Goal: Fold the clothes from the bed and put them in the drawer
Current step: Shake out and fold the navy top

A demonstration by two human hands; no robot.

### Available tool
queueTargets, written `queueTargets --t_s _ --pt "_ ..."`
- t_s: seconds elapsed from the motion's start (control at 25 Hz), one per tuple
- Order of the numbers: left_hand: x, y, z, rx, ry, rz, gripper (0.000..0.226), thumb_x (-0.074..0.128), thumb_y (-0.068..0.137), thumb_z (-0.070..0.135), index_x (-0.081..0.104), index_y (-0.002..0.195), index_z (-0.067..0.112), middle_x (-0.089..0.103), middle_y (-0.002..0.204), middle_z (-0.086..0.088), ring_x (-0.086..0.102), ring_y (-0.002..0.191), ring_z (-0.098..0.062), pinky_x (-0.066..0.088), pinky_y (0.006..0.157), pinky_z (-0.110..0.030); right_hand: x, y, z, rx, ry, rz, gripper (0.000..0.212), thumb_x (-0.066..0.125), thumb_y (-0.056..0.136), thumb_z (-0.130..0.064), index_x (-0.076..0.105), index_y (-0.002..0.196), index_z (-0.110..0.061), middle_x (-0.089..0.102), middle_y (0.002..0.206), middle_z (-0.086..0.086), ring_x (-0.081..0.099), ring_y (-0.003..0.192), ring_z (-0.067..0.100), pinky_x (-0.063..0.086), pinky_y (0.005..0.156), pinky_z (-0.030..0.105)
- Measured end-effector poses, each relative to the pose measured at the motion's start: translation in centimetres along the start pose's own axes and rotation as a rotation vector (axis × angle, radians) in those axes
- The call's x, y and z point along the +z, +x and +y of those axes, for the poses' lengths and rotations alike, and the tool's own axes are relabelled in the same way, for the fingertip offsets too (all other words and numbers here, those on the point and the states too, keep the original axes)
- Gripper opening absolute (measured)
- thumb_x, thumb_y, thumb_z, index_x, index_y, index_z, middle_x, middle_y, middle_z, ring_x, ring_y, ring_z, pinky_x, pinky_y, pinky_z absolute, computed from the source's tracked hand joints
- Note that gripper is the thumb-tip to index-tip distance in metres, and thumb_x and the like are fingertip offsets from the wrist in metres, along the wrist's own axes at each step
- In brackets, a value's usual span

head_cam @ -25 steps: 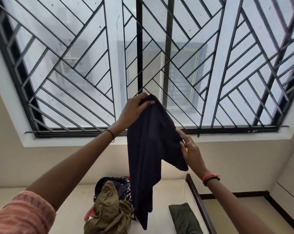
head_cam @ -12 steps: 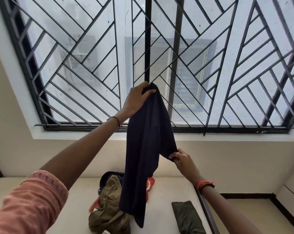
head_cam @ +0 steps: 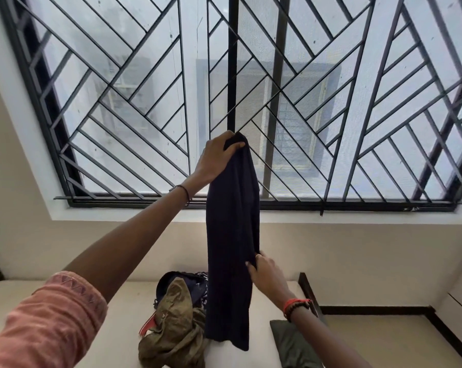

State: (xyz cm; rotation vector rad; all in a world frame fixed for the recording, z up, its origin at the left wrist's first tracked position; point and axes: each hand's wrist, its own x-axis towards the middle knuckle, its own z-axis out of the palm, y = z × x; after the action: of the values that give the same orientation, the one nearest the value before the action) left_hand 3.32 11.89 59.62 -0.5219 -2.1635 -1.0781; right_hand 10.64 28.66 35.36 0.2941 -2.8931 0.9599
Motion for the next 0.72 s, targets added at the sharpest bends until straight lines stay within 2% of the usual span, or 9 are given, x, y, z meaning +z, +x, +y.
queueTargets --t_s 0.12,0.24,0.32,0.4,0.48,0.56,0.64,0.68,0.72 --pt "-1.8 0.0 -2.3 -0.013 0.037 -0.032 0.020 0.060 0.092 0.026 0.064 0.105 0.011 0.064 0.091 0.003 0.056 0.085 -0.009 0.036 0.069 -0.006 -2.6 0.3 1.0 0.001 0.100 -0.081 0.034 0.046 0.098 -0.034 0.065 0.106 -0.007 0.066 0.102 0.003 0.063 0.085 0.017 0.051 0.079 0.032" --pt "-4.2 -0.6 -5.5 -0.092 0.081 -0.102 0.019 0.055 0.095 0.025 0.063 0.105 0.010 0.062 0.096 -0.001 0.055 0.089 -0.013 0.036 0.073 -0.016 -6.5 0.3 2.8 -0.045 0.149 -0.135 0.026 0.055 0.095 -0.028 0.071 0.101 -0.008 0.065 0.089 -0.001 0.060 0.076 0.009 0.041 0.064 0.014" --pt "-5.3 -1.4 -7.7 -0.160 0.112 -0.179 0.015 0.052 0.097 0.022 0.061 0.101 0.011 0.058 0.091 0.000 0.051 0.086 -0.013 0.036 0.070 -0.015 -9.2 0.3 4.1 -0.072 0.231 -0.143 0.013 0.063 0.089 -0.027 0.074 0.085 -0.021 0.067 0.081 -0.002 0.061 0.073 0.008 0.042 0.065 0.018" --pt "-5.7 -2.4 -9.6 -0.259 0.123 -0.258 0.017 0.049 0.098 0.021 0.059 0.101 0.007 0.059 0.090 -0.002 0.052 0.084 -0.015 0.040 0.071 -0.018 -11.6 0.5 4.7 -0.101 0.297 -0.134 0.019 0.069 0.084 -0.020 0.073 0.071 -0.032 0.065 0.068 -0.008 0.055 0.065 0.001 0.040 0.063 0.021" --pt "-5.4 -3.6 -11.3 -0.336 0.151 -0.326 0.023 0.046 0.099 0.020 0.058 0.106 0.002 0.062 0.099 -0.010 0.055 0.091 -0.020 0.043 0.076 -0.028 -13.5 0.4 4.5 -0.102 0.414 -0.115 0.022 0.070 0.082 -0.006 0.075 0.077 -0.026 0.066 0.066 -0.013 0.053 0.063 -0.004 0.041 0.062 0.014" --pt "-5.0 -4.8 -11.7 -0.384 0.140 -0.367 0.022 0.043 0.100 0.016 0.056 0.109 0.001 0.060 0.103 -0.011 0.053 0.094 -0.020 0.042 0.074 -0.027 -15.0 0.1 3.8 -0.127 0.559 -0.093 0.024 0.069 0.080 0.000 0.074 0.096 -0.018 0.073 0.082 -0.006 0.061 0.077 0.000 0.047 0.073 0.014" --pt "-4.7 -5.8 -11.7 -0.421 0.091 -0.378 0.020 0.042 0.099 0.013 0.055 0.113 0.007 0.058 0.107 -0.006 0.052 0.098 -0.016 0.041 0.077 -0.024 -15.8 0.2 3.9 -0.115 0.642 -0.108 0.047 0.070 0.079 0.001 0.064 0.117 -0.027 0.074 0.093 0.002 0.067 0.087 0.007 0.052 0.079 0.017" --pt "-4.6 -6.1 -11.6 -0.434 0.080 -0.391 0.020 0.042 0.099 0.012 0.054 0.114 0.010 0.057 0.107 -0.004 0.052 0.099 -0.015 0.040 0.079 -0.024 -16.1 0.5 4.2 -0.102 0.631 -0.113 0.051 0.071 0.079 0.000 0.062 0.119 -0.029 0.075 0.092 0.005 0.068 0.087 0.009 0.053 0.078 0.018" --pt "-4.6 -6.4 -11.7 -0.440 0.081 -0.407 0.019 0.043 0.098 0.012 0.054 0.114 0.011 0.057 0.106 -0.003 0.052 0.097 -0.014 0.040 0.078 -0.024 -16.2 0.7 4.4 -0.086 0.586 -0.113 0.044 0.072 0.078 -0.001 0.065 0.115 -0.024 0.075 0.089 0.005 0.069 0.084 0.010 0.052 0.076 0.019"
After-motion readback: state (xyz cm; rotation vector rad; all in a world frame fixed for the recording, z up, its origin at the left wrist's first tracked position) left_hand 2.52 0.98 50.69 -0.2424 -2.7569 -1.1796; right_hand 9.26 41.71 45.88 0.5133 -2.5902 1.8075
